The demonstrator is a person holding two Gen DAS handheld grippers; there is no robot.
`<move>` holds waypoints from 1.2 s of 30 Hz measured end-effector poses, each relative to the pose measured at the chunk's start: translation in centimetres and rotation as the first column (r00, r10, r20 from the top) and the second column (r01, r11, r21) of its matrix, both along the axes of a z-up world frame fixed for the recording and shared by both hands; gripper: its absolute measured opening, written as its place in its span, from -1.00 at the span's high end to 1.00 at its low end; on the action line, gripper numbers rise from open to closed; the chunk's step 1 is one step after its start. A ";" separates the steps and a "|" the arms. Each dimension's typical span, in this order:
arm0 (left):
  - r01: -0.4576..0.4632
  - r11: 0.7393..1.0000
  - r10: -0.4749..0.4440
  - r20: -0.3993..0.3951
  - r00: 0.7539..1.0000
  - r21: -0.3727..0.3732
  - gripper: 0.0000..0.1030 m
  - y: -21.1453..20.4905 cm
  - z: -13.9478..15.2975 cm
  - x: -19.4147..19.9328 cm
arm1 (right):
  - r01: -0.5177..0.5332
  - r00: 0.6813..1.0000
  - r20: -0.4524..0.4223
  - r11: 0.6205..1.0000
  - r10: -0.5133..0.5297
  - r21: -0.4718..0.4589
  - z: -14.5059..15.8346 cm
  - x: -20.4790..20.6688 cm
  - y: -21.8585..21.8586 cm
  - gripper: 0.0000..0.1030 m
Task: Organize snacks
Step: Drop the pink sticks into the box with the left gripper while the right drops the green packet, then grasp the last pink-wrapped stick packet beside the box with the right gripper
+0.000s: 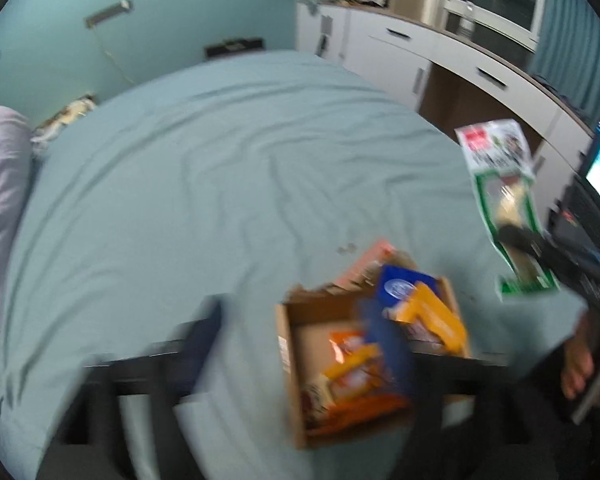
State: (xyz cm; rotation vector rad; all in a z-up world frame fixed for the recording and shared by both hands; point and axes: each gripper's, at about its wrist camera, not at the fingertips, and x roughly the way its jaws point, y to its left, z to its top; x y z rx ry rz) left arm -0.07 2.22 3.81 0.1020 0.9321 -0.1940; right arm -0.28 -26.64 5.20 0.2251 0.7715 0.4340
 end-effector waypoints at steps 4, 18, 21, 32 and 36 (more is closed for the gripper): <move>-0.026 0.996 0.024 0.028 0.999 0.083 -0.66 0.1 -0.3 0.1 | -0.127 0.992 0.016 0.991 0.128 -0.043 0.1 -1.7 2.4 0.71; -0.147 0.988 0.147 -0.005 0.989 0.052 -0.69 2.9 -0.3 1.0 | -0.061 0.980 -0.191 0.996 0.047 -0.068 -2.7 1.2 1.7 -0.39; -0.128 0.990 0.129 -0.003 0.992 0.051 -0.69 2.5 -0.2 1.0 | 0.055 0.975 -0.212 0.998 -0.059 -0.026 -2.9 1.6 -0.6 -0.48; -0.067 0.998 0.066 -0.036 0.997 -0.006 -0.69 0.9 0.1 0.6 | 0.240 0.867 -0.488 0.943 -0.101 0.231 -6.5 7.6 -4.7 -0.48; -0.073 0.997 0.072 -0.059 0.996 -0.004 -0.69 0.8 -0.4 1.5 | 0.289 0.773 -0.630 0.923 -0.070 0.253 -9.5 11.1 -5.6 -0.48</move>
